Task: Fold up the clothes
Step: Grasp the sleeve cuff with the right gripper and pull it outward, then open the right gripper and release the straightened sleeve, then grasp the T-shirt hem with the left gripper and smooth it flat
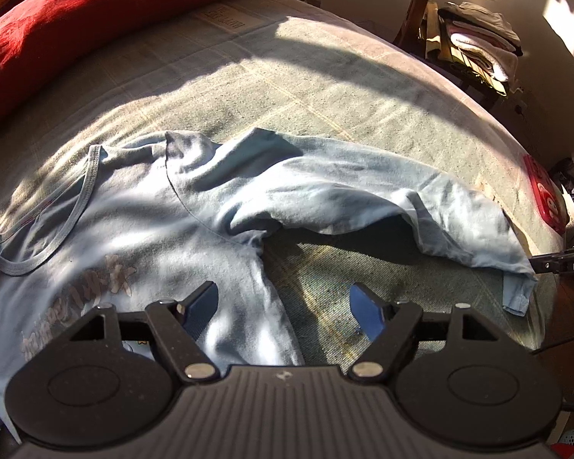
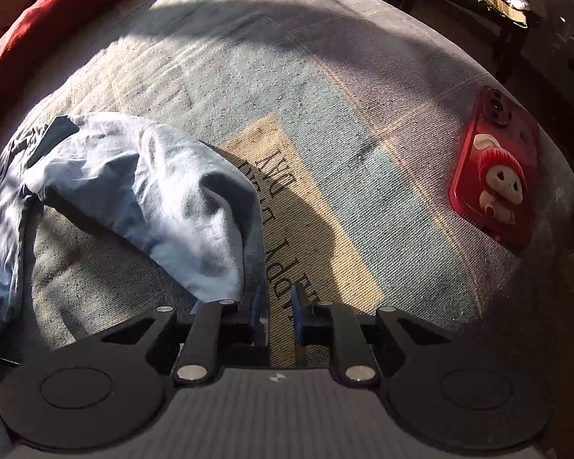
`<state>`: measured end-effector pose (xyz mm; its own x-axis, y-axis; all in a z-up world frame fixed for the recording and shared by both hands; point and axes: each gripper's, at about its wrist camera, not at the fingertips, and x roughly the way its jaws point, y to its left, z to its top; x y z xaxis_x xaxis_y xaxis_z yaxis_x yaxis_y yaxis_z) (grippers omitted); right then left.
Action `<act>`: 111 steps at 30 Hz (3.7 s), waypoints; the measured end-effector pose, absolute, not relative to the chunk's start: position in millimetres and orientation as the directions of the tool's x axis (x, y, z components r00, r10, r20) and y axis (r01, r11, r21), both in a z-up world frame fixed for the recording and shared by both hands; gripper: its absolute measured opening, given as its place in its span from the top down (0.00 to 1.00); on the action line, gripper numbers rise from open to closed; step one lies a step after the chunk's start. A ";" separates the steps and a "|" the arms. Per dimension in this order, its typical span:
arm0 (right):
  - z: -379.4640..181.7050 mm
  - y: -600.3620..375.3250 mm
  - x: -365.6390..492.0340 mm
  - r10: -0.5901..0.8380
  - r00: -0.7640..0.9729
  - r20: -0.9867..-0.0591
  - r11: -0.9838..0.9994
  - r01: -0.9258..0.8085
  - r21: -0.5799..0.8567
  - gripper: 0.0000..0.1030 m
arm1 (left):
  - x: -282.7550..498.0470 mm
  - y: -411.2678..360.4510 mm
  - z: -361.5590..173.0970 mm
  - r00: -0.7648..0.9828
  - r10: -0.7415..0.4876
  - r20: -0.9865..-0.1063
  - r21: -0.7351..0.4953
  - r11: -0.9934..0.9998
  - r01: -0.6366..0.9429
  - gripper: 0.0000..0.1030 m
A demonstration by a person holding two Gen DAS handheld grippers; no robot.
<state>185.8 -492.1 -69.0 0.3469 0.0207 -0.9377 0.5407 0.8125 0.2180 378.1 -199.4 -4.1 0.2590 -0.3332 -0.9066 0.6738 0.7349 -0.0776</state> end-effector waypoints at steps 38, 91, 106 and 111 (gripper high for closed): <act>-41.0 -560.1 248.5 -0.304 0.238 -0.923 0.874 0.456 -0.170 0.87 | 378.8 -199.6 -1.2 0.273 -0.321 -0.907 -0.062 0.743 0.667 0.26; -43.4 -486.6 297.5 -0.026 0.433 -0.901 0.908 0.388 0.160 0.72 | 473.0 -219.8 -17.4 0.189 -0.419 -0.888 -0.192 0.712 0.676 0.26; -81.6 -415.4 352.8 0.114 0.432 -0.895 0.969 0.148 0.195 0.48 | 576.6 -261.4 -75.5 0.138 -0.474 -0.870 -0.324 0.759 0.564 0.25; -64.9 -411.7 354.3 0.126 0.464 -0.877 0.962 0.160 0.223 0.48 | 575.3 -253.8 -43.1 0.142 -0.489 -0.860 -0.337 0.755 0.562 0.24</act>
<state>354.3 -411.7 -64.9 0.4637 0.1261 -0.8770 0.1602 0.9616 0.2230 575.3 -253.8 -43.1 0.1417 -0.4895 -0.8604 0.5625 0.7551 -0.3369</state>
